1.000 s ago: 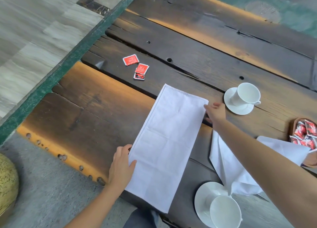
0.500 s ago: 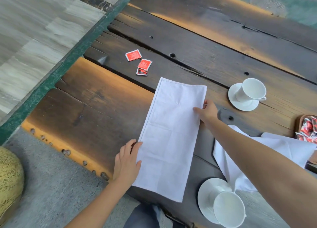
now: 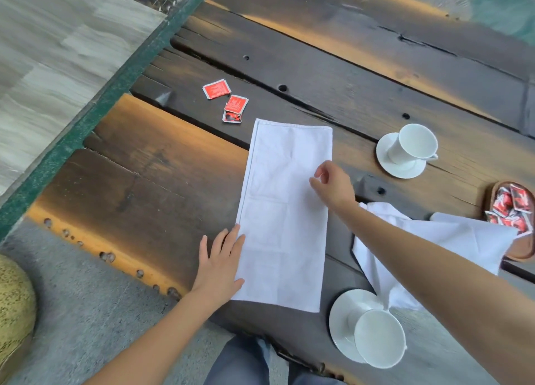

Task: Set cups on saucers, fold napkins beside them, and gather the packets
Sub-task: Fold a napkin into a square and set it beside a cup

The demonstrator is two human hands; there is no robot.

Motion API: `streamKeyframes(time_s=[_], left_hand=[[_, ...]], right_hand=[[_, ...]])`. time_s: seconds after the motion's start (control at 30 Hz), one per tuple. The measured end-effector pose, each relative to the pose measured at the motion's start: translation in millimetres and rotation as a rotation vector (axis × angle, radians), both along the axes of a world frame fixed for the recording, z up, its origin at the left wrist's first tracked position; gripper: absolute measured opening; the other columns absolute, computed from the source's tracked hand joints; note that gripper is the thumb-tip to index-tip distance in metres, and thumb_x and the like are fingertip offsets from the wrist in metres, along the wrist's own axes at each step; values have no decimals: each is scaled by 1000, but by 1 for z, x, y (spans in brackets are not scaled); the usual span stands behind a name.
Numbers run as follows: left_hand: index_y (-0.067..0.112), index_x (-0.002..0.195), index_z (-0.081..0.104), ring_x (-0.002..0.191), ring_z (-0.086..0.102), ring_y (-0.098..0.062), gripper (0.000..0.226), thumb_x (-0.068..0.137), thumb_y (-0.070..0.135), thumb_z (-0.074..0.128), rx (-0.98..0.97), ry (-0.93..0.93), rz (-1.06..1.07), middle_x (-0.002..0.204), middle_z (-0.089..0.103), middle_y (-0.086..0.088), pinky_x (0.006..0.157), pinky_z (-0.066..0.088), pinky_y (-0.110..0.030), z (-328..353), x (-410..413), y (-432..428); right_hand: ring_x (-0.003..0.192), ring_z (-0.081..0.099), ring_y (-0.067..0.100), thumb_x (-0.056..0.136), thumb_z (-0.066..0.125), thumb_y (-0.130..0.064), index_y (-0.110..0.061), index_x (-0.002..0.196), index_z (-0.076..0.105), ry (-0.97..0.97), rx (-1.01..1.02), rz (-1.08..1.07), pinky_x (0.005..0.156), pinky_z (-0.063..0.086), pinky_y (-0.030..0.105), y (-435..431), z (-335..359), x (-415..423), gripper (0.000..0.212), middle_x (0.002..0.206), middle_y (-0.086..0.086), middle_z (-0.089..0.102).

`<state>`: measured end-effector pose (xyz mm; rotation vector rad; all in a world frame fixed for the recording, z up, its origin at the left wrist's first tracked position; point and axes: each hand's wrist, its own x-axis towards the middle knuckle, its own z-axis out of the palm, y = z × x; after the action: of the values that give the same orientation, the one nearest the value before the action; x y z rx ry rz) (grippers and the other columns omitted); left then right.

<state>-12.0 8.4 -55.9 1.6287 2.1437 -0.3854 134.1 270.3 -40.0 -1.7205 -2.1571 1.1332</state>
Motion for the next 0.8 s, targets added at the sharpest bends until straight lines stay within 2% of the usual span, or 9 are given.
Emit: streamKeyframes(time_s=[0.07, 0.13, 0.2, 0.23, 0.33, 0.4, 0.5, 0.67, 0.8], left_hand=[[21, 150, 8, 147, 0, -22, 79, 89, 46, 51, 48, -39, -60, 160, -9, -1, 117, -1, -52, 5, 5, -2], [27, 144, 29, 145, 17, -17, 62, 88, 39, 53, 165, -179, -139, 157, 18, 3, 118, 5, -43, 9, 6, -6], [30, 127, 49, 134, 38, -14, 42, 86, 34, 54, 234, -315, -198, 139, 46, 10, 115, 16, -33, 12, 4, -12], [31, 119, 53, 128, 43, -12, 34, 85, 34, 53, 232, -347, -225, 131, 51, 13, 111, 18, -29, 13, 3, -15], [29, 102, 52, 126, 40, -8, 20, 85, 40, 54, 169, -339, -291, 128, 47, 15, 103, 19, -23, 11, -4, -29], [25, 94, 51, 131, 34, -11, 19, 84, 40, 56, 118, -305, -316, 138, 39, 9, 105, 20, -27, 7, -10, -34], [23, 92, 51, 136, 29, -15, 19, 85, 39, 58, 70, -264, -376, 147, 30, 4, 105, 25, -30, 4, -12, -38], [18, 96, 50, 124, 42, -20, 19, 84, 26, 62, 85, -245, -366, 144, 33, 1, 94, 37, -29, 5, -11, -36], [18, 102, 48, 116, 48, -21, 25, 83, 22, 63, 86, -240, -294, 140, 34, 3, 89, 42, -31, 5, -6, -37]], right_hand=[[60, 49, 8, 79, 57, -26, -28, 74, 46, -91, -43, 208, 51, 32, 25, -34, 9, 8, 13, 64, -10, 51], [65, 51, 14, 81, 56, -29, -28, 75, 43, -153, -51, 397, 52, 34, 26, -66, 17, 18, 14, 67, -9, 53], [69, 50, 17, 83, 55, -35, -29, 77, 41, -234, -50, 596, 56, 35, 29, -91, 22, 24, 16, 70, -9, 53], [71, 49, 18, 84, 55, -37, -28, 78, 42, -283, -55, 679, 58, 34, 29, -102, 25, 28, 17, 73, -8, 53], [83, 55, 22, 81, 60, -46, -22, 84, 51, -478, -57, 880, 64, 33, 29, -131, 34, 39, 25, 87, -2, 58], [96, 58, 26, 79, 64, -51, -19, 93, 59, -636, -10, 978, 77, 37, 34, -148, 34, 46, 36, 100, 3, 63], [110, 53, 27, 79, 66, -51, -17, 106, 61, -786, 73, 1035, 96, 35, 40, -165, 28, 58, 43, 111, 6, 62], [115, 50, 27, 81, 68, -43, -15, 118, 56, -868, 109, 1037, 96, 34, 41, -176, 21, 64, 48, 119, 8, 57], [115, 50, 28, 85, 64, -26, -13, 120, 56, -865, 147, 1019, 94, 35, 40, -179, 16, 64, 39, 123, 10, 54]])
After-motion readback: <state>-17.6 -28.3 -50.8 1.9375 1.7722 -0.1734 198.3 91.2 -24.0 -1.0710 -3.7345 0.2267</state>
